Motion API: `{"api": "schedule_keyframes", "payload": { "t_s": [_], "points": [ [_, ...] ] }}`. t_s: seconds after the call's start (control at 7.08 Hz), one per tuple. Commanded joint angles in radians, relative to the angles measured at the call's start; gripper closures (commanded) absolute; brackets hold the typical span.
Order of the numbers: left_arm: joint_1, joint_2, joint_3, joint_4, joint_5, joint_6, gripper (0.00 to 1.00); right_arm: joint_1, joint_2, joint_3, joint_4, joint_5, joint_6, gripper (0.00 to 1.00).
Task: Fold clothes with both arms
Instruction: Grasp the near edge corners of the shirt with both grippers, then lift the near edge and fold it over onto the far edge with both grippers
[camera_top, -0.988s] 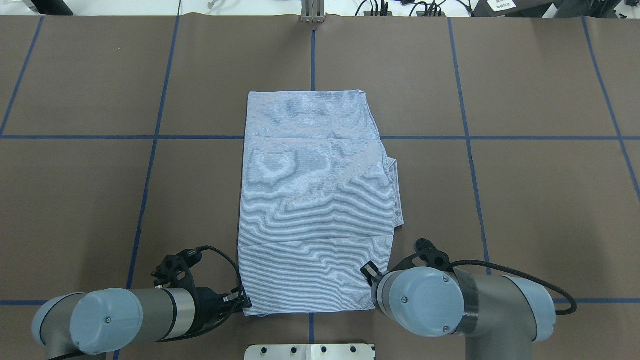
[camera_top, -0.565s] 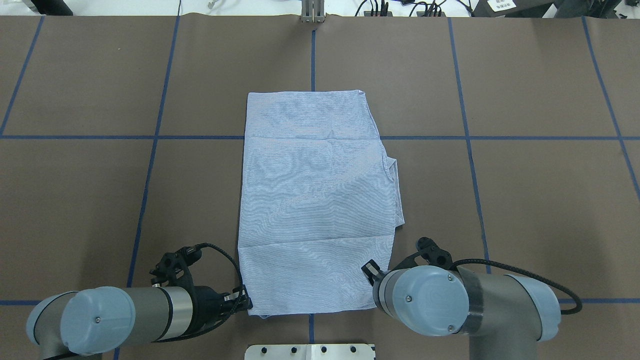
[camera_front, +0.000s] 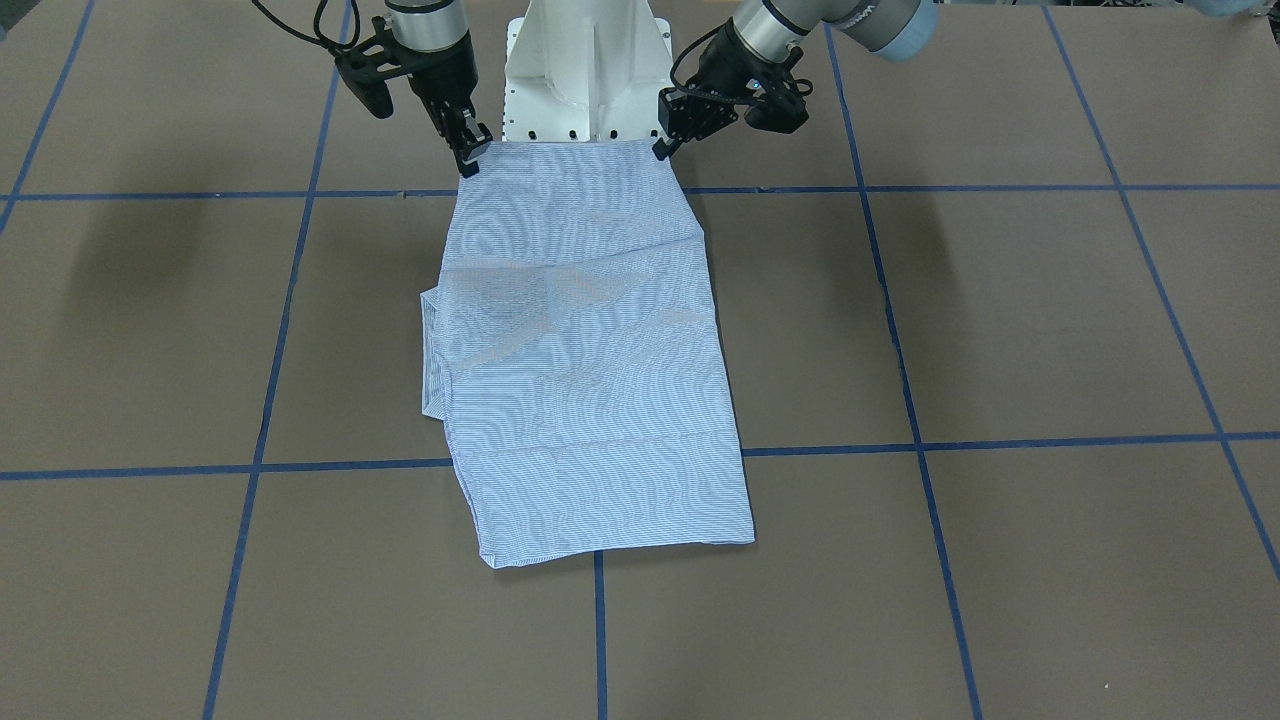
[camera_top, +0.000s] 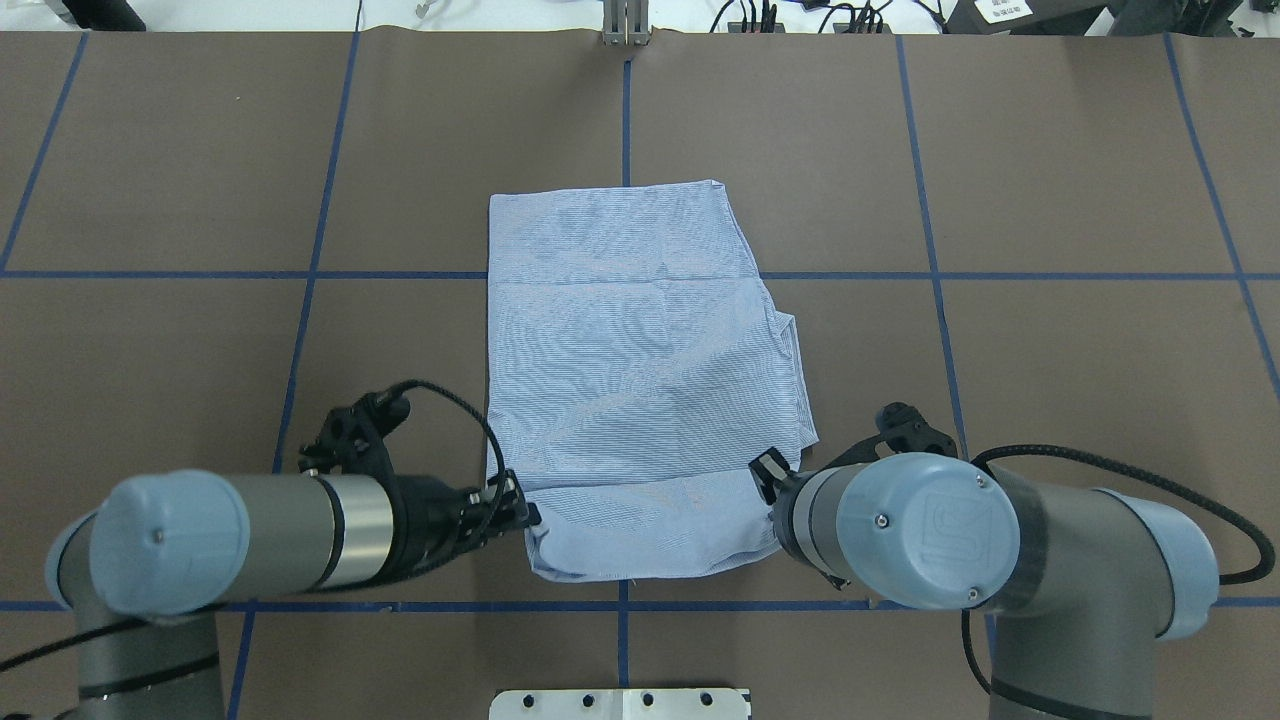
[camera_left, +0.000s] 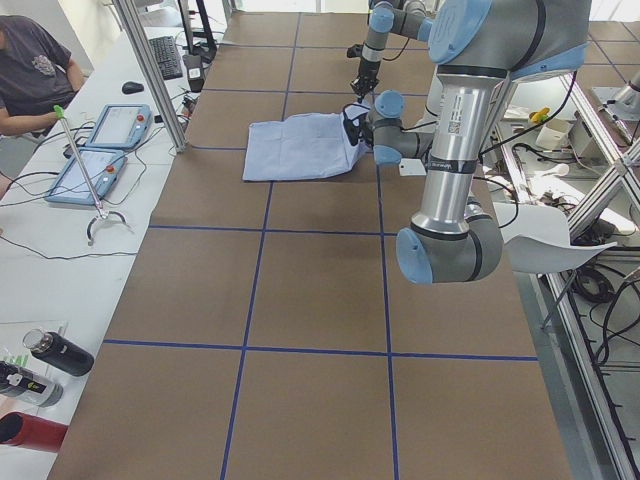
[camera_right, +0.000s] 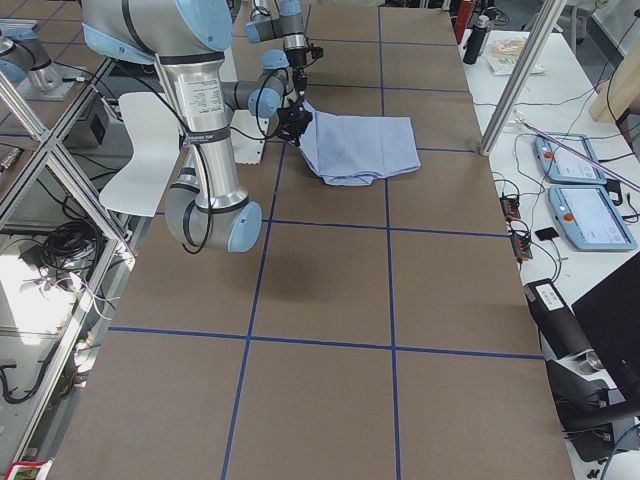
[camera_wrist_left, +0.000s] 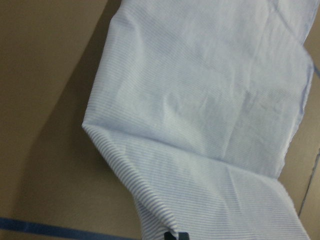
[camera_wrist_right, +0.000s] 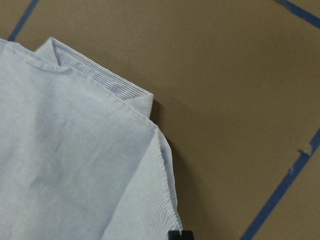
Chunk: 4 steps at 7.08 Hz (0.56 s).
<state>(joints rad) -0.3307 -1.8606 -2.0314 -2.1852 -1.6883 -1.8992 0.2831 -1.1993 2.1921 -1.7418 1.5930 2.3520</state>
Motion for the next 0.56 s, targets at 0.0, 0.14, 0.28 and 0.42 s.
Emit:
{"api": "schedule_keyframes", "payload": {
  "t_s": [0.0, 0.14, 0.28, 0.42],
  "points": [
    [-0.189, -0.098, 0.055, 0.103, -0.126, 0.061, 1.0, 0.147, 0.059, -0.047, -0.008, 0.086, -0.11, 1.0],
    [-0.25, -0.11, 0.095, 0.095, -0.145, 0.074, 1.0, 0.23, 0.104, -0.124, -0.004, 0.157, -0.153, 1.0],
    [-0.299, -0.147, 0.158, 0.091, -0.183, 0.127, 1.0, 0.299, 0.144, -0.168, -0.007, 0.194, -0.219, 1.0],
    [-0.332, -0.181, 0.227, 0.087, -0.188, 0.152, 1.0, 0.368, 0.18, -0.24, 0.001, 0.246, -0.261, 1.0]
  ]
}}
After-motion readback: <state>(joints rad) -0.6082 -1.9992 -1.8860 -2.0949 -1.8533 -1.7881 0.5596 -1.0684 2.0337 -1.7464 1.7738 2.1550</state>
